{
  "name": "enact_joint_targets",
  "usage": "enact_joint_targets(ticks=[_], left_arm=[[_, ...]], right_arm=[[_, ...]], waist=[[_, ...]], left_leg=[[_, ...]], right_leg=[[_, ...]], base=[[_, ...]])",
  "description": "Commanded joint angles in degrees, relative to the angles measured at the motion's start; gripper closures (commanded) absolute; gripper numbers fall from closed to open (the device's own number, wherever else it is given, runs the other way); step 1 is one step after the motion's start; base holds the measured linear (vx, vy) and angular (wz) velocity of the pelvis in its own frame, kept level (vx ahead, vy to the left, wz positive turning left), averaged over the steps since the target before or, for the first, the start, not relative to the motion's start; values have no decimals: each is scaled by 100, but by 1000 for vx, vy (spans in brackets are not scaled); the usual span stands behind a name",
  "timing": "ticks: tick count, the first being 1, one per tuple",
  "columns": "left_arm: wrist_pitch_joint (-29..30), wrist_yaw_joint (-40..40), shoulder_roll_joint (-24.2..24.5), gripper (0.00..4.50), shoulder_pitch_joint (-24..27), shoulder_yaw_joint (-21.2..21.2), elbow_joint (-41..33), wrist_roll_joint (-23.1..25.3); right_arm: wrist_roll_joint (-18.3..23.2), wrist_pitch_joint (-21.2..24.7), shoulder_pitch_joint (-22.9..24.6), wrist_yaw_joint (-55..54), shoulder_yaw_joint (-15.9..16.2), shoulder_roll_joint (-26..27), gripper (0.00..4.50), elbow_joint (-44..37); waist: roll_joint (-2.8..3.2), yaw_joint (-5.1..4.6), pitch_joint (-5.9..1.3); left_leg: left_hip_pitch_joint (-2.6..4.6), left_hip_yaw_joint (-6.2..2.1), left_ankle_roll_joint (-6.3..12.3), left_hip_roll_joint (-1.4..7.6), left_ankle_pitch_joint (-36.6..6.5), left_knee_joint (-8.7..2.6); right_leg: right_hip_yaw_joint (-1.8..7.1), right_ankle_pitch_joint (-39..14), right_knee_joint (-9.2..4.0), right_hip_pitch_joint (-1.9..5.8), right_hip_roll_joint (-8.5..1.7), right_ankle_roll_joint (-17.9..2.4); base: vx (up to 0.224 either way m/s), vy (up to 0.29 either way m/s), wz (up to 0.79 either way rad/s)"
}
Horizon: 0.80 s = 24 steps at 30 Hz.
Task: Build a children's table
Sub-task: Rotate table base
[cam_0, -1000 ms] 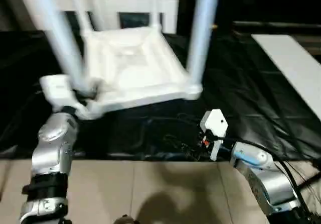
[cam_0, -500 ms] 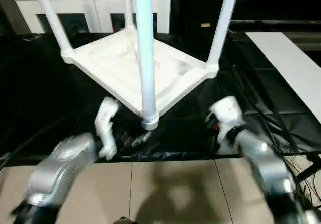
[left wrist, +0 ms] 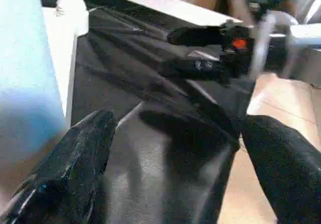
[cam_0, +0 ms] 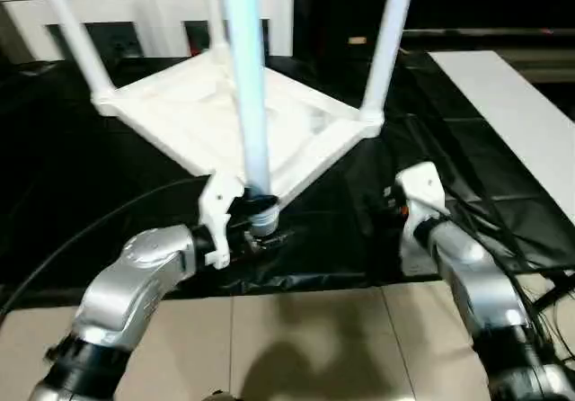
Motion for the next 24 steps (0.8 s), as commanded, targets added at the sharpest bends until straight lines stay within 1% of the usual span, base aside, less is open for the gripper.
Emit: enact_joint_targets(ticks=[1, 2, 3, 4, 5, 6, 7, 8, 9, 10, 11, 12, 13, 14, 15, 16, 17, 18, 19, 20, 22, 23, 24], left_arm=[[-249, -157, -145, 2, -316, -93, 415, 134], [-300, -228, -242, 2, -451, -118, 586, 134], [-317, -271, -293, 2, -523, -135, 671, 130], [-339, -536, -404, 2, -698, -341, 775, 136], [-335, -669, -406, 2, -717, -470, 715, 148], [-294, -789, -377, 2, -686, -573, 588, 125], [-225, -832, -336, 2, -606, -634, 405, 74], [-241, -830, -284, 2, -497, -664, 224, 62], [-272, -838, -260, 2, -427, -669, 130, 69], [-276, -831, -245, 2, -395, -669, 90, 75], [-322, -769, -105, 2, -101, -659, -273, 105], [-322, -769, -105, 2, -101, -659, -273, 105], [-319, -663, 25, 2, 196, -627, -606, 134], [-284, -519, 118, 2, 490, -561, -874, 204], [-295, -323, 110, 2, 737, -451, -1061, 256], [-311, -153, 95, 2, 950, -352, -1220, 301], [-278, 64, 32, 2, 1215, -172, -1377, 289], [-263, 200, -10, 2, 1380, -57, -1470, 280], [-418, 575, -181, 2, 1793, 307, -1624, 323], [-473, 810, -275, 2, 1919, 445, -1634, 419], [-521, 1000, -354, 2, 2000, 544, -1630, 502], [-847, 1507, -620, 2, 2112, 768, -1548, 721], [-1038, 1878, -762, 2, 2118, 909, -1466, 912]], right_arm=[[308, -93, 132, 505, 45, -67, 75, -402], [438, -104, 218, 774, 95, -119, 75, -563], [508, -109, 264, 923, 126, -151, 75, -652], [693, -101, 449, 1422, 289, -339, 75, -989], [764, -77, 526, 1621, 352, -437, 75, -1127], [816, -51, 598, 1773, 402, -525, 75, -1254], [835, -21, 660, 1870, 427, -604, 75, -1366], [839, 33, 705, 1902, 427, -655, 75, -1446], [832, 70, 741, 1922, 417, -679, 75, -1506], [825, 80, 750, 1915, 410, -684, 75, -1519], [777, 135, 802, 1817, 356, -696, 75, -1599], [777, 135, 802, 1817, 356, -696, 75, -1599], [757, 177, 860, 1729, 316, -687, 75, -1692], [784, 255, 944, 1699, 283, -678, 75, -1847], [777, 341, 1003, 1641, 293, -652, 75, -1926], [768, 416, 1053, 1588, 306, -630, 75, -1990], [728, 457, 1101, 1434, 309, -562, 75, -2022], [703, 472, 1134, 1334, 309, -514, 75, -2043], [669, 449, 1228, 1097, 299, -350, 75, -2099], [666, 456, 1273, 1010, 290, -277, 75, -2130], [662, 466, 1305, 943, 283, -223, 75, -2151], [635, 495, 1352, 774, 269, -105, 75, -2181], [624, 495, 1379, 663, 261, -18, 75, -2196]], waist=[[12, 0, -320], [8, 25, -322], [2, 24, -317], [49, 36, -318], [22, 28, -321], [85, 51, -316], [46, 28, -316], [80, 21, -321], [61, -8, -316], [53, -31, -323], [92, -36, -328], [72, -73, -317], [68, -87, -312], [83, -106, -296], [91, -100, -290], [98, -118, -276], [91, -115, -265], [105, -116, -260], [96, -126, -253], [61, -124, -235], [102, -101, -232], [65, -94, -221], [35, -90, -208]], left_leg=[[134, -8, 5, 139, -1223, -392], [141, -17, 25, 147, -1313, -398], [124, -22, 31, 153, -1319, -409], [118, -36, 23, 160, -1340, -418], [125, -35, 35, 163, -1356, -413], [118, -52, 51, 176, -1343, -418], [103, -44, 78, 174, -1334, -418], [91, -52, 91, 169, -1324, -416], [63, -56, 120, 165, -1281, -415], [66, -44, 151, 150, -1269, -398], [74, -49, 150, 147, -1276, -392], [51, -54, 162, 158, -1282, -406], [53, -51, 171, 156, -1307, -406], [72, -50, 180, 170, -1430, -418], [75, -48, 182, 173, -1459, -419], [73, -48, 165, 176, -1554, -427], [72, -50, 149, 177, -1589, -438], [76, -51, 122, 183, -1610, -447], [71, -48, 87, 184, -1672, -447], [82, -46, 56, 169, -1856, -457], [130, -63, -7, 176, -2022, -459], [135, -55, -11, 181, -2082, -466], [103, -67, -46, 172, -2095, -478]], right_leg=[[214, -463, -458, 208, -245, -1147], [217, -552, -471, 219, -257, -1118], [218, -575, -469, 224, -266, -1110], [210, -596, -474, 230, -275, -1093], [209, -596, -482, 228, -273, -1088], [213, -535, -463, 237, -289, -1110], [210, -491, -473, 245, -287, -1125], [204, -419, -458, 255, -288, -1174], [200, -388, -453, 271, -293, -1213], [198, -443, -465, 264, -284, -1246], [196, -493, -463, 259, -291, -1265], [192, -558, -475, 270, -296, -1268], [187, -650, -482, 261, -285, -1262], [188, -925, -505, 238, -273, -1216], [191, -1018, -513, 230, -276, -1190], [188, -1220, -523, 214, -269, -1152], [184, -1342, -542, 210, -269, -1113], [188, -1455, -558, 186, -265, -1062], [191, -1542, -562, 169, -272, -1043], [179, -1878, -607, 142, -249, -928], [201, -2123, -632, 90, -251, -804], [202, -2157, -655, 76, -239, -776], [200, -2195, -652, 103, -248, -697]], base=[[0, 0, 0], [0, 0, 0], [0, 0, 0], [0, 0, 0], [0, 0, 0], [0, 0, 0], [0, 0, 0], [0, 0, 0], [0, 0, 0], [0, 0, 0], [0, 0, 0], [0, 0, 0], [0, 0, 0], [0, 0, 0], [0, 0, 0], [0, 0, 0], [0, 0, 0], [0, 0, 0], [0, 0, 0], [0, 0, 0], [0, 0, 0], [0, 0, 0], [0, 0, 0]])
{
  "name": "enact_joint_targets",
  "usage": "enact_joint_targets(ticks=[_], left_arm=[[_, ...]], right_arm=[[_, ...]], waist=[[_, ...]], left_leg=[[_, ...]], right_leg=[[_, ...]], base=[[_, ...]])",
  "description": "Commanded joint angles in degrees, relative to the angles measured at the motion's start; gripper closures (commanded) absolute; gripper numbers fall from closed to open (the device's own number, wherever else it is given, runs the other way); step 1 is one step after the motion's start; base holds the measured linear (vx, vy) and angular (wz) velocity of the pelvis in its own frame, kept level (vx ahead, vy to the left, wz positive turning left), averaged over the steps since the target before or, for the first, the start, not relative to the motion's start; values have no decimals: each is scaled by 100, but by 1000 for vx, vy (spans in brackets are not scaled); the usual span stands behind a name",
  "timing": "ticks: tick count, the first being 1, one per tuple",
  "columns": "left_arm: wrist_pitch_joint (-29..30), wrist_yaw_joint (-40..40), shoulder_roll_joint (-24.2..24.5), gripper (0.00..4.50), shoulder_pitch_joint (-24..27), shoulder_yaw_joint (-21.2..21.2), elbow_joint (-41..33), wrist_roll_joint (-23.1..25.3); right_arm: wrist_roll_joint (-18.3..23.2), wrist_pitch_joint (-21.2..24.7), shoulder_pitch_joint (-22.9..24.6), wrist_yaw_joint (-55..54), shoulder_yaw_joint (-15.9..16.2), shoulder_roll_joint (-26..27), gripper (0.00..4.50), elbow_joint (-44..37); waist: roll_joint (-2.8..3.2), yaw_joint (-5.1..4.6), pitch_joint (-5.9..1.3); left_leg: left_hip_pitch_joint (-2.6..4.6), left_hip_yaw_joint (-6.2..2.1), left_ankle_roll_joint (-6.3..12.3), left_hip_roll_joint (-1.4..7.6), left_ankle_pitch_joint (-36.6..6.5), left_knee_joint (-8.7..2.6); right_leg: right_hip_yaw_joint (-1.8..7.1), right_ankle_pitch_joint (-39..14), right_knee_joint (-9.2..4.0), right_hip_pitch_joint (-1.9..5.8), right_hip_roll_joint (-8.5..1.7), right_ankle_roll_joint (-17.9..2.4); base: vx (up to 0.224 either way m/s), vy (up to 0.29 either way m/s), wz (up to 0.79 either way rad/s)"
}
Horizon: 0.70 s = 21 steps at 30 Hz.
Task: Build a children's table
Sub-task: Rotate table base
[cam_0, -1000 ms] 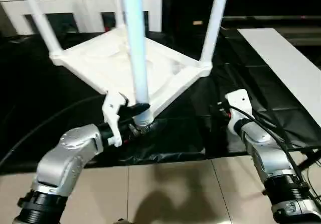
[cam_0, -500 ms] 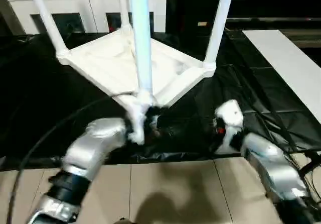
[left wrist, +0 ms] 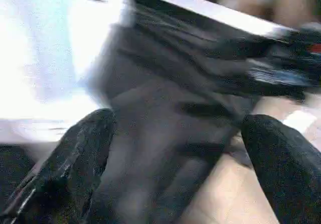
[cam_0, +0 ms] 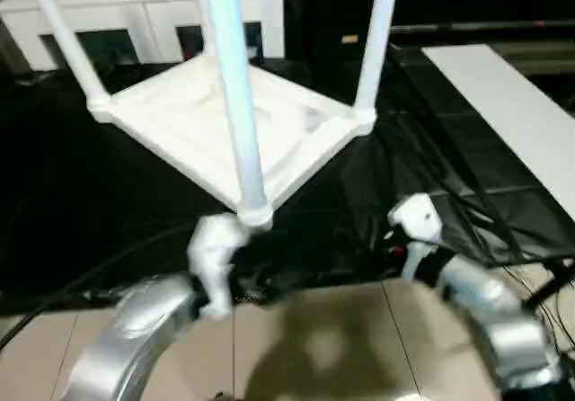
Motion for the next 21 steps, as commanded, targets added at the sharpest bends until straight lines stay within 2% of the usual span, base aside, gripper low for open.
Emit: enact_joint_targets(ticks=[1, 3, 4, 6, 7, 9, 10, 11, 12, 13, 14, 15, 16, 17, 18, 19, 20, 21], left_arm=[[-308, 548, -135, 2, -17, 199, 47, 288], [-512, 1013, -271, 2, -81, 365, 143, 395], [-612, 1185, -362, 2, -141, 413, 158, 421], [-605, 1586, -566, 2, -264, 503, 198, 589], [-605, 1586, -566, 2, -264, 503, 198, 589], [-649, 1718, -635, 2, -350, 551, 343, 698], [-675, 1827, -679, 2, -400, 589, 436, 783], [-693, 1867, -721, 2, -450, 636, 507, 777], [-695, 1992, -718, 2, -538, 677, 626, 866], [-707, 2042, -726, 2, -609, 707, 711, 843], [-707, 2042, -726, 2, -609, 707, 711, 843], [-703, 2073, -716, 2, -644, 711, 758, 846], [-718, 2100, -729, 2, -667, 720, 796, 835], [-716, 2122, -754, 2, -687, 732, 823, 802], [-728, 2202, -768, 2, -691, 738, 835, 868], [-724, 2238, -807, 2, -679, 757, 842, 857], [-719, 2259, -830, 2, -668, 768, 845, 849], [-773, 2269, -822, 2, -659, 742, 878, 947]], right_arm=[[-45, 54, 20, -194, -65, 81, 75, -140], [-36, 104, 72, -371, -83, 241, 75, -220], [-23, 137, 102, -438, -77, 311, 75, -270], [-60, 188, 151, -554, -38, 408, 75, -345], [-60, 188, 151, -554, -38, 408, 75, -345], [-109, 153, 162, -619, -12, 436, 75, -342], [-118, 143, 168, -628, 1, 445, 75, -337], [-131, 131, 168, -641, 9, 453, 75, -337], [-102, 128, 163, -641, -3, 482, 75, -312], [-107, 97, 149, -658, -5, 496, 75, -294], [-107, 97, 149, -658, -5, 496, 75, -294], [-117, 77, 136, -673, -2, 506, 75, -269], [-128, 66, 122, -659, 17, 498, 75, -246], [-157, 49, 112, -650, 42, 489, 75, -235], [-146, 82, 101, -677, 31, 514, 75, -218], [-155, 70, 92, -697, 29, 527, 75, -191], [-161, 60, 87, -715, 25, 538, 75, -173], [-177, 35, 79, -730, 34, 543, 75, -135]], waist=[[-62, 5, -237], [-45, 10, -239], [-82, 14, -249], [-61, 17, -261], [-67, 19, -260], [-58, 1, -242], [-52, -12, -242], [-49, -31, -236], [-39, -56, -210], [-37, -71, -191], [-44, -95, -183], [-23, -83, -180], [-21, -82, -226], [-3, -81, -243], [-21, -85, -271], [-149, 20, -235], [-47, -26, -315], [41, -31, -343]], left_leg=[[105, -73, -51, 184, -2100, -471], [91, -89, -73, 173, -2121, -478], [79, -89, -86, 161, -2081, -474], [78, -94, -102, 170, -2038, -476], [105, -90, -117, 171, -2147, -475], [188, -110, -148, 151, -2744, -490], [262, -105, -111, 125, -3001, -473], [288, -96, -74, 113, -3109, -471], [387, -78, 5, 86, -3303, -467], [428, -77, 34, 71, -3383, -466], [436, -78, 77, 41, -3391, -474], [428, -91, 95, 54, -3343, -504], [359, -98, 184, 60, -3020, -551], [395, -88, 219, 63, -2974, -556], [415, -77, 294, 67, -2840, -567], [-145, -180, 710, -99, -2434, -541], [-158, -209, 1187, -153, -1739, -441], [-111, -259, 1499, -189, -1363, -366]], right_leg=[[210, -2211, -644, 90, -248, -692], [212, -2265, -652, 82, -259, -590], [215, -2204, -645, 82, -255, -525], [216, -2072, -627, 85, -254, -515], [212, -2155, -636, 86, -253, -491], [175, -2915, -696, 111, -247, -310], [143, -3256, -745, 104, -216, -243], [120, -3369, -771, 118, -188, -249], [59, -3563, -840, 131, -140, -286], [31, -3648, -878, 141, -130, -304], [8, -3735, -918, 212, -136, -304], [10, -3698, -920, 263, -152, -323], [30, -3357, -889, 445, -165, -420], [38, -3214, -889, 448, -157, -503], [51, -2871, -858, 500, -129, -678], [-123, -2910, -931, 876, -310, -550], [-223, -2815, -1038, 992, -482, -438], [-362, -2712, -1102, 1050, -496, -587]], base=[[0, 0, 0], [0, 0, 0], [0, 0, 0], [0, 0, 0], [0, 0, 0], [0, 0, 0], [0, 0, 0], [0, 0, 0], [0, 0, 0], [0, 0, 0], [0, 0, 0], [55, 16, -10], [92, 24, -10], [92, 24, -10], [98, 23, -4], [79, 48, 20], [79, 48, 20], [94, 46, 55]])
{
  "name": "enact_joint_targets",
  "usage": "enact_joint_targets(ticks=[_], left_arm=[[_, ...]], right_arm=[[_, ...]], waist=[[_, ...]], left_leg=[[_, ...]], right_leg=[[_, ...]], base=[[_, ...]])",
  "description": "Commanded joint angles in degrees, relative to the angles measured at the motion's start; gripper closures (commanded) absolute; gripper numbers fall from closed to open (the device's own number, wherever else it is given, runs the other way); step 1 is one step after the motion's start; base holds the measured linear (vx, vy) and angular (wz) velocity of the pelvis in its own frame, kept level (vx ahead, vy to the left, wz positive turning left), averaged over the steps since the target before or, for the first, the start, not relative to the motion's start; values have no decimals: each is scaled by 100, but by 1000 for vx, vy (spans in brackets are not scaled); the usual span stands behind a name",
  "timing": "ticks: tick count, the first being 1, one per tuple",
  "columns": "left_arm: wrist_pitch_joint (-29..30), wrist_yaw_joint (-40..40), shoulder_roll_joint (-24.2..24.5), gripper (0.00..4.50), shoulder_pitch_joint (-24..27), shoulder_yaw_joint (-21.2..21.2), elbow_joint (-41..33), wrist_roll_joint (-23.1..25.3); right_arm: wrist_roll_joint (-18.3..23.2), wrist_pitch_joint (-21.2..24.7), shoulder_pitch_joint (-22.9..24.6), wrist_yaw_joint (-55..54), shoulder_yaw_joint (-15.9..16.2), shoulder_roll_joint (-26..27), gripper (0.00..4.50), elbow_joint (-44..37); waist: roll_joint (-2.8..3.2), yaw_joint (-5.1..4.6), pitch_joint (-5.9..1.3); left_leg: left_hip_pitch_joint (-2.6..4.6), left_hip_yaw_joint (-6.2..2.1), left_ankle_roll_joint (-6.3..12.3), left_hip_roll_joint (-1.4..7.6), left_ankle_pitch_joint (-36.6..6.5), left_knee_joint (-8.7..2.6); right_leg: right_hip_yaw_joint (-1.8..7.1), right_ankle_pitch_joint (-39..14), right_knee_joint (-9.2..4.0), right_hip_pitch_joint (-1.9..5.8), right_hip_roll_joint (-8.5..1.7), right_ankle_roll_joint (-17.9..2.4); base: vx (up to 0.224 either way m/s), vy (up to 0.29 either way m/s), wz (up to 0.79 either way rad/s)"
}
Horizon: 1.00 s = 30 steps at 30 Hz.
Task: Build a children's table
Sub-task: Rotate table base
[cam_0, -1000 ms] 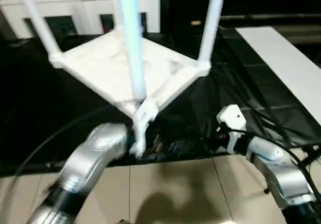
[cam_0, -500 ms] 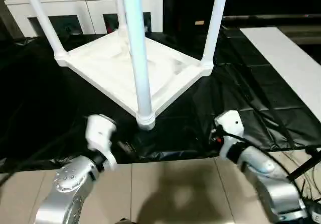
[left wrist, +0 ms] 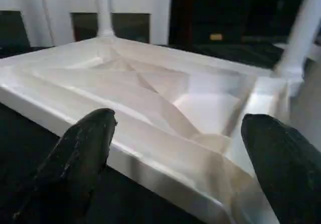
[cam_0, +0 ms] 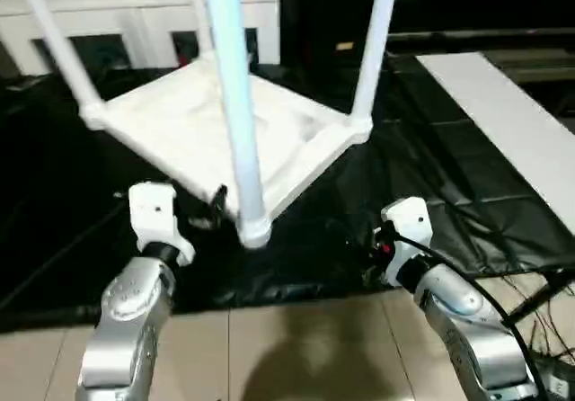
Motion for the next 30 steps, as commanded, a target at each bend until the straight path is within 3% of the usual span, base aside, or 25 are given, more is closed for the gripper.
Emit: enact_joint_targets(ticks=[1, 2, 4, 5, 6, 7, 8, 9, 10, 11, 12, 13, 14, 15, 17, 18, 19, 20, 21, 22, 23, 25, 26, 28, 30], left_arm=[[-60, 69, 48, 2, 55, 50, 87, 109], [-80, 78, 48, 2, 58, 40, 99, 136], [-93, 86, 36, 2, 54, 36, 105, 122], [-108, 106, 38, 2, 50, 37, 115, 138], [-123, 125, 39, 2, 50, 34, 125, 144], [-154, 118, 22, 2, 62, 50, 137, 124], [-151, 94, 31, 2, 62, 42, 140, 135], [-151, 94, 31, 2, 62, 42, 140, 135], [-167, 40, 62, 2, 54, 14, 149, 160], [-185, -27, 86, 2, 42, -12, 160, 155], [-212, -120, 121, 2, 21, -47, 178, 144], [-230, -405, 142, 2, 6, -81, 175, -54], [-228, -567, 138, 2, 7, -88, 164, -192], [-233, -828, 276, 2, -4, -199, 191, -204], [-223, -985, 345, 2, -14, -256, 221, -233], [-211, -1368, 511, 2, -47, -409, 293, -291], [-211, -1368, 511, 2, -47, -409, 293, -291], [-207, -1553, 598, 2, -65, -491, 326, -299], [-228, -1940, 754, 2, -125, -620, 409, -336], [-145, -2277, 909, 2, -202, -742, 489, -378], [-110, -2391, 960, 2, -231, -781, 518, -395], [29, -2735, 1122, 2, -386, -922, 622, -417], [114, -3227, 1348, 2, -738, -1191, 849, -317], [180, -3552, 1507, 2, -1066, -1390, 1109, -185], [122, -4035, 1758, 2, -1571, -1631, 1593, 64]], right_arm=[[-47, -57, -81, -37, 52, 51, 75, 77], [-63, -69, -79, -43, 58, 63, 75, 95], [-49, -118, -77, -3, 81, 90, 75, 91], [17, -115, -67, 26, 65, 123, 75, 77], [61, -113, -57, 46, 51, 146, 75, 67], [87, -95, -45, 3, 1, 176, 75, 64], [74, -117, -40, -25, -15, 177, 75, 65], [74, -117, -40, -25, -15, 177, 75, 65], [53, -168, -28, -69, -44, 179, 75, 66], [47, -193, -14, -100, -76, 187, 75, 60], [59, -218, 11, -142, -137, 214, 75, 45], [105, -296, 71, -198, -256, 245, 75, -7], [132, -345, 101, -216, -313, 255, 75, -36], [221, -432, 144, -266, -467, 281, 75, -97], [276, -421, 148, -287, -546, 287, 75, -119], [341, -431, 154, -284, -640, 244, 75, -135], [341, -431, 154, -284, -640, 244, 75, -135], [353, -449, 156, -264, -664, 212, 75, -133], [366, -455, 147, -222, -697, 161, 75, -129], [384, -476, 135, -157, -727, 116, 75, -123], [390, -482, 130, -133, -737, 102, 75, -122], [393, -488, 95, -86, -778, 54, 75, -95], [415, -503, 23, 86, -810, -68, 75, -55], [457, -524, -26, 298, -799, -213, 75, -32], [567, -462, -63, 714, -737, -457, 75, -43]], waist=[[54, 68, -312], [56, 50, -306], [124, 15, -348], [278, -229, -435], [201, -309, -475], [109, -191, -365], [27, -161, -290], [-61, -133, -261], [-168, -71, -178], [-493, 221, -192], [-446, 213, -197], [-452, 257, -192], [-434, 271, -167], [-360, 264, -129], [-128, 267, -219], [99, 228, -261], [124, 156, -211], [236, 77, -368], [223, 60, -473], [195, 116, -505], [164, 134, -528], [62, 200, -479], [52, 240, -463], [22, 235, -318], [-13, 221, -230]], left_leg=[[-165, -28, 1456, -95, -1069, -302], [-146, -55, 1528, -110, -974, -297], [190, -251, 1990, -133, -494, -295], [993, -576, 2377, 308, -193, -280], [1249, -977, 2755, 603, 142, -284], [1100, -1067, 3351, 865, 690, -262], [859, -815, 3106, 779, 245, -398], [753, -634, 2813, 634, -134, -438], [530, -359, 2387, 352, -766, -451], [236, 110, 1330, -579, -1546, 663], [111, -21, 1146, -525, -1223, 857], [-210, -200, 730, -470, -670, 1053], [-259, -246, 604, -467, -564, 1044], [-245, -301, 522, -392, -330, 945], [-303, -328, 460, -208, 696, 335], [-98, -306, 495, 2, 1074, -32], [-71, -428, 638, 183, 563, -201], [191, -664, 1075, 529, 580, -137], [254, -694, 1382, 569, 1536, 34], [206, -643, 1475, 476, 2864, 160], [166, -612, 1425, 407, 3187, 191], [-80, -406, 1134, 169, 2529, 133], [-129, -324, 930, 166, 1515, 78], [-93, -234, 533, 239, -688, -151], [7, -146, 273, 258, -1652, -233]], right_leg=[[-96, -2473, -597, 499, -344, -830], [-155, -2300, -587, 529, -275, -896], [-292, -1511, -422, 496, 23, -972], [-166, -1214, 117, -129, 228, -926], [-63, -1277, 546, -480, 220, -666], [265, -1102, 1086, -889, -28, -44], [402, -592, 1194, -909, -100, 73], [486, -269, 1027, -846, -119, -24], [595, -61, 647, -646, -145, -179], [1501, -3151, -402, -84, -585, -109], [1643, -3942, -402, 82, -794, -453], [1535, -4270, -264, 302, -703, -682], [1498, -4098, -230, 303, -666, -740], [1445, -3546, -292, 245, -690, -1156], [1013, -1762, -124, 203, -345, -1462], [668, -795, -8, 22, -97, -1236], [584, -625, 125, -84, 1, -1086], [558, 120, 489, -277, -18, -1034], [622, 1043, 556, -385, -200, -1065], [659, 1809, 590, -430, -261, -998], [666, 2038, 599, -404, -275, -957], [686, 2349, 521, -245, -347, -978], [691, 2136, 463, -233, -406, -1044], [693, 369, 274, -243, -423, -1331], [724, -1045, 144, -294, -443, -1433]], base=[[136, 19, 71], [136, 19, 71], [215, 10, 77], [238, 0, 75], [221, -48, 39], [172, -61, 7], [172, -61, 7], [121, -52, 2], [103, -88, 11], [103, -88, 11], [124, -104, 17], [135, -80, 2], [135, -80, 2], [121, -52, 1], [141, 22, 4], [120, 65, 0], [140, 98, 3], [74, 50, 1], [115, 89, 4], [64, 80, -1], [64, 80, -1], [10, 35, -4], [0, 0, 0], [-85, 13, 4], [-87, 7, 6]])
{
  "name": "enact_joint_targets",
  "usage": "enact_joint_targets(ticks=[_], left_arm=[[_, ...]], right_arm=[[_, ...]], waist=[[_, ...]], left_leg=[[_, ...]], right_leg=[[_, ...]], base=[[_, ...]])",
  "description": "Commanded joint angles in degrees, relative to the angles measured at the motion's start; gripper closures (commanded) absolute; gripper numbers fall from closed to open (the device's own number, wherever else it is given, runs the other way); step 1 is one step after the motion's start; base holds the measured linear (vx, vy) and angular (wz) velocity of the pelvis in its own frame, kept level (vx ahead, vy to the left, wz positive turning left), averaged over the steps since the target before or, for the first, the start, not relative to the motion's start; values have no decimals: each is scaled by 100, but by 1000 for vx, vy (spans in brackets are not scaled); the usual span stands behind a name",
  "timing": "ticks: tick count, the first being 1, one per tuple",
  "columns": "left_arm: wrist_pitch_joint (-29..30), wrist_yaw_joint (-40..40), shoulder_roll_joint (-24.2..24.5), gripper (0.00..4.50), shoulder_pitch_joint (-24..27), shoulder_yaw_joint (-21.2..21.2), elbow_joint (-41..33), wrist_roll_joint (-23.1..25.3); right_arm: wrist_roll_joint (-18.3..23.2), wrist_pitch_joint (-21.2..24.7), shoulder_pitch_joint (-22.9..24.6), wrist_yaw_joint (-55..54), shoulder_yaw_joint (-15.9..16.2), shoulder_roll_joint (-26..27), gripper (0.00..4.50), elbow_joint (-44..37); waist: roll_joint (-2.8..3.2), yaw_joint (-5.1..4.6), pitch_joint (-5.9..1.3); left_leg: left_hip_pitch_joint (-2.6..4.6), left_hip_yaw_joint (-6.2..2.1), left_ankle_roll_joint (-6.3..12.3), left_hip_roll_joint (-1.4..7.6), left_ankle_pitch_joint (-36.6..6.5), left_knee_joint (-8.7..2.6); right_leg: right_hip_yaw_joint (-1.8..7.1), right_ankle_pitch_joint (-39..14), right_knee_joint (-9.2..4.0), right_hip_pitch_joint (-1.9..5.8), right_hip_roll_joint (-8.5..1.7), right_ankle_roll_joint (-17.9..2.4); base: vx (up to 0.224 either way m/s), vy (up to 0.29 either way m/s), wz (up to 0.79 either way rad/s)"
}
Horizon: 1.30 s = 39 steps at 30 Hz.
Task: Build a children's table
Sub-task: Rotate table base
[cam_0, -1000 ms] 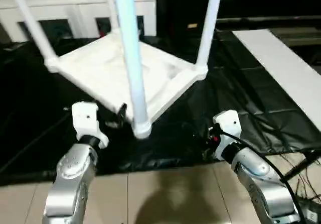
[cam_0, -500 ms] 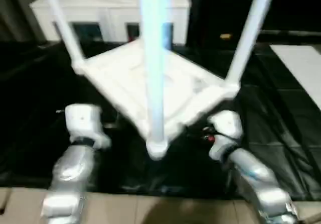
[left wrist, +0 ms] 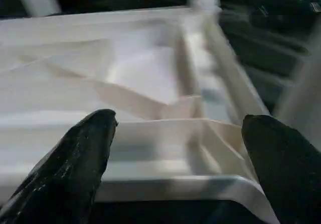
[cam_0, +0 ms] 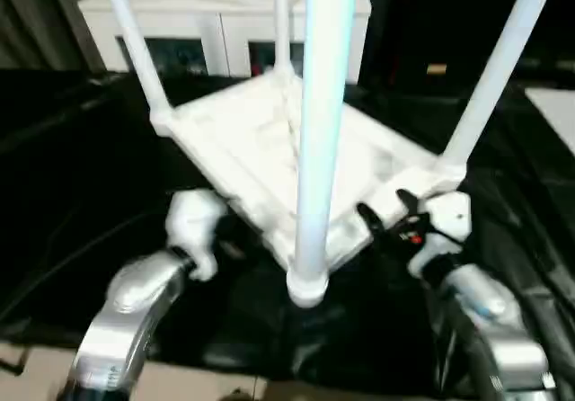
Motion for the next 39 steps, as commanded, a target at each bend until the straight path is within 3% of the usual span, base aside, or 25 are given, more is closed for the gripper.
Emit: enact_joint_targets(ticks=[1, 2, 4, 5, 7, 8, 10, 11, 14, 15, 16, 18, 19, 20, 21, 23, 25, 26, 28, 31, 35, 39], left_arm=[[28, -391, 187, 2, -277, -184, 345, 246], [-35, -678, 358, 2, -541, -340, 589, 444], [-82, -870, 486, 2, -760, -461, 817, 581], [-204, -1039, 614, 2, -977, -595, 1052, 761], [-347, -1185, 739, 2, -1194, -737, 1293, 961], [-553, -1234, 812, 2, -1474, -908, 1619, 1199], [-683, -1170, 819, 2, -1669, -1013, 1863, 1379], [-981, -1097, 771, 2, -2068, -1211, 2396, 1687], [-1165, -964, 651, 2, -2342, -1298, 2773, 1860], [-1381, -921, 533, 2, -2549, -1339, 3102, 1955], [-1381, -921, 533, 2, -2549, -1339, 3102, 1955], [-1535, -979, 388, 2, -2741, -1434, 3446, 2036], [-1685, -1073, 308, 2, -2885, -1590, 3754, 2177], [-1743, -1099, 298, 2, -2922, -1641, 3844, 2229], [-1785, -1145, 254, 2, -3022, -1744, 4062, 2337], [-1856, -1207, 190, 2, -3186, -1869, 4408, 2498], [-1936, -1235, 149, 2, -3338, -1968, 4719, 2671], [-2020, -1278, 140, 2, -3399, -2005, 4847, 2744], [-2036, -1380, 134, 2, -3439, -2022, 4930, 2764], [-2168, -1823, 158, 2, -3550, -1990, 5046, 2624], [-2244, -1921, 109, 2, -3674, -1851, 5149, 2467], [-2260, -1867, 35, 2, -3896, -1468, 5225, 2197]], right_arm=[[111, 22, -81, 346, 16, -149, 75, -16], [133, 33, -91, 570, 59, -302, 75, -25], [159, 29, -103, 696, 78, -420, 75, -11], [177, 27, -104, 852, 102, -548, 75, -9], [181, 16, -99, 1017, 130, -682, 75, -12], [209, 25, -78, 1263, 187, -844, 75, -35], [199, 8, -64, 1416, 243, -952, 75, -56], [208, 35, -38, 1767, 372, -1159, 75, -128], [208, 60, -23, 1977, 477, -1280, 75, -212], [232, 96, -10, 2082, 548, -1353, 75, -273], [232, 96, -10, 2082, 548, -1353, 75, -273], [222, 138, 32, 2204, 667, -1417, 75, -371], [193, 149, 68, 2300, 772, -1468, 75, -436], [185, 146, 78, 2322, 799, -1482, 75, -454], [168, 144, 100, 2363, 856, -1512, 75, -493], [144, 134, 109, 2372, 887, -1527, 75, -520], [133, 141, 109, 2345, 867, -1508, 75, -526], [129, 147, 116, 2338, 864, -1504, 75, -537], [125, 150, 125, 2334, 861, -1507, 75, -547], [139, 159, 190, 2317, 831, -1569, 75, -596], [151, 151, 187, 2308, 791, -1592, 75, -577], [167, 147, 168, 2236, 713, -1561, 75, -575]], waist=[[-83, -18, -145], [-98, -38, -127], [-77, -59, -114], [-76, -70, -125], [-86, -79, -172], [-88, -83, -188], [-110, -83, -193], [-116, -73, -205], [-138, -42, -221], [-125, -27, -239], [-193, -26, -269], [-181, -9, -313], [-180, 19, -336], [-192, 19, -322], [-165, 36, -301], [-185, 49, -279], [-168, 51, -246], [-154, 44, -226], [-193, 22, -195], [-205, -5, -167], [-196, -34, -181], [-205, -5, -205]], left_leg=[[235, -210, -97, 591, -2024, -583], [240, -215, -248, 613, -2261, -617], [268, -258, -463, 619, -2651, -659], [278, -266, -493, 619, -2681, -672], [239, -274, -462, 631, -2386, -721], [224, -254, -332, 644, -2080, -731], [231, -213, -209, 640, -1969, -701], [231, -205, -160, 644, -1891, -686], [186, -167, 54, 662, -1466, -649], [194, -159, 99, 673, -1392, -644], [179, -132, 191, 681, -1203, -622], [142, -106, 381, 675, -760, -580], [161, -85, 521, 678, -532, -549], [160, -74, 596, 669, -523, -542], [152, -66, 631, 673, -671, -553], [185, -55, 542, 692, -1026, -577], [209, -56, 315, 709, -1462, -622], [208, -71, 197, 708, -1683, -645], [189, -89, 61, 698, -1928, -671], [164, -137, -79, 693, -2165, -702], [184, -142, -93, 693, -2178, -709], [217, -76, 65, 692, -1869, -670]], right_leg=[[327, -1674, -662, 66, -626, -1174], [342, -2203, -712, 42, -656, -1049], [344, -2687, -754, 20, -685, -885], [340, -2661, -762, 22, -685, -871], [322, -2038, -737, 77, -659, -887], [303, -1284, -688, 81, -637, -1025], [306, -1193, -697, 79, -665, -1138], [307, -1185, -704, 88, -681, -1167], [300, -913, -699, 95, -710, -1291], [283, -667, -673, 84, -694, -1368], [280, -309, -626, 111, -702, -1441], [258, 323, -565, 128, -697, -1503], [243, 747, -531, 98, -686, -1534], [242, 817, -536, 79, -672, -1548], [243, 700, -553, 78, -697, -1578], [247, 245, -602, 65, -711, -1591], [261, -361, -651, 44, -713, -1559], [262, -692, -670, 45, -723, -1505], [274, -1201, -716, 50, -746, -1370], [278, -1904, -775, 45, -774, -1126], [288, -1683, -767, 3, -753, -1166], [301, -1074, -747, -10, -743, -1409]], base=[[-86, 8, 0], [-86, 8, 0], [-74, 14, -8], [-67, 15, -10], [0, 0, 0], [0, 0, 0], [0, 0, 0], [0, 0, 0], [0, 0, 0], [0, 0, 0], [0, 0, 0], [0, 0, 0], [0, 0, 0], [0, 0, 0], [0, 0, 0], [0, 0, 0], [0, 0, 0], [0, 0, 0], [0, 0, 0], [0, 0, 0], [0, 0, 0], [0, 0, 0]])
